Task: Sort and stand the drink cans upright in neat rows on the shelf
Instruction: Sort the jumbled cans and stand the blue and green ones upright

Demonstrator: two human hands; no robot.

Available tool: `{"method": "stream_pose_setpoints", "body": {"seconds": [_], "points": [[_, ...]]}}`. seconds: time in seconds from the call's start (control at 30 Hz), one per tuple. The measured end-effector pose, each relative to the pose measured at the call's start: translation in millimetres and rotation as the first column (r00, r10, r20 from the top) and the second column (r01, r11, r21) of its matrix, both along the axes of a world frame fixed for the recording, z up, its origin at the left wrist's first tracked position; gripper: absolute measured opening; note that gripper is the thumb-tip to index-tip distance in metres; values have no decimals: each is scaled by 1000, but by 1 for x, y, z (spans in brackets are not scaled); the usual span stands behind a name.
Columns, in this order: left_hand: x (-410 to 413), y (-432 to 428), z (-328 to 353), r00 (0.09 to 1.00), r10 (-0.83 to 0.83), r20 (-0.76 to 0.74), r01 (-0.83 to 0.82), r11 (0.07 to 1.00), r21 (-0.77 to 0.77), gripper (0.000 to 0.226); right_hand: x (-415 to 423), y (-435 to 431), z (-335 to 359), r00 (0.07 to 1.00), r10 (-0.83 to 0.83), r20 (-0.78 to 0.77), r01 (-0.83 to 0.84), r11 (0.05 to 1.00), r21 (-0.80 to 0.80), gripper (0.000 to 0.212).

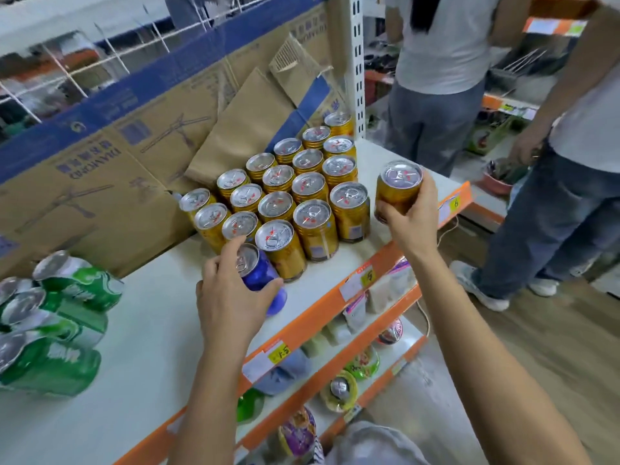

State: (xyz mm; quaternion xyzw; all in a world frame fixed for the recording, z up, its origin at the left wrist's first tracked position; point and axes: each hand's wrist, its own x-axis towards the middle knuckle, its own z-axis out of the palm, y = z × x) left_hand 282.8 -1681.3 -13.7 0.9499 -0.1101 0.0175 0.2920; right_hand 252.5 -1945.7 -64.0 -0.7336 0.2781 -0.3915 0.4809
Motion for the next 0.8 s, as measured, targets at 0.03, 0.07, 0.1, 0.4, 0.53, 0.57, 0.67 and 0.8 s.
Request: {"method": "stream_pose_setpoints", "body": {"seconds": [0.03, 0.07, 0.1, 0.4, 0.53, 0.57, 0.67, 0.8], "points": [[-2, -1, 0, 1000, 2, 5, -2, 1000, 0, 82, 6, -2, -2, 999, 23, -36, -23, 1000, 3, 73], [-4, -2, 0, 1000, 3, 8, -3, 1000, -4, 82, 11, -4, -5, 997, 48, -67, -49, 999, 1, 74], [-6, -4, 0, 1000, 3, 7, -3, 1000, -11, 82, 15, -5, -7, 992, 80, -98, -80, 997, 3, 76], [-10, -5, 1, 1000, -4, -14, 3, 999, -40, 82, 4, 6, 5, 959, 135, -249, -138, 990, 5, 83], [-13, -2, 0, 1000, 1, -18, -3, 995, -103, 93, -13, 72, 4, 998, -55, 2, 55, 981, -185, 57], [-13, -1, 0, 1000, 4, -20, -6, 993, -122, 95, -17, 91, 3, 999, -36, 40, 44, 977, -210, 54], [-12, 5, -2, 997, 48, -65, -61, 974, -216, 94, -29, 145, 1, 981, 179, 73, -150, 944, -295, 49], [-9, 32, 1, 993, 75, -95, -99, 954, -283, 75, -33, 195, -6, 848, 530, -27, -508, 795, -333, 57]]}}
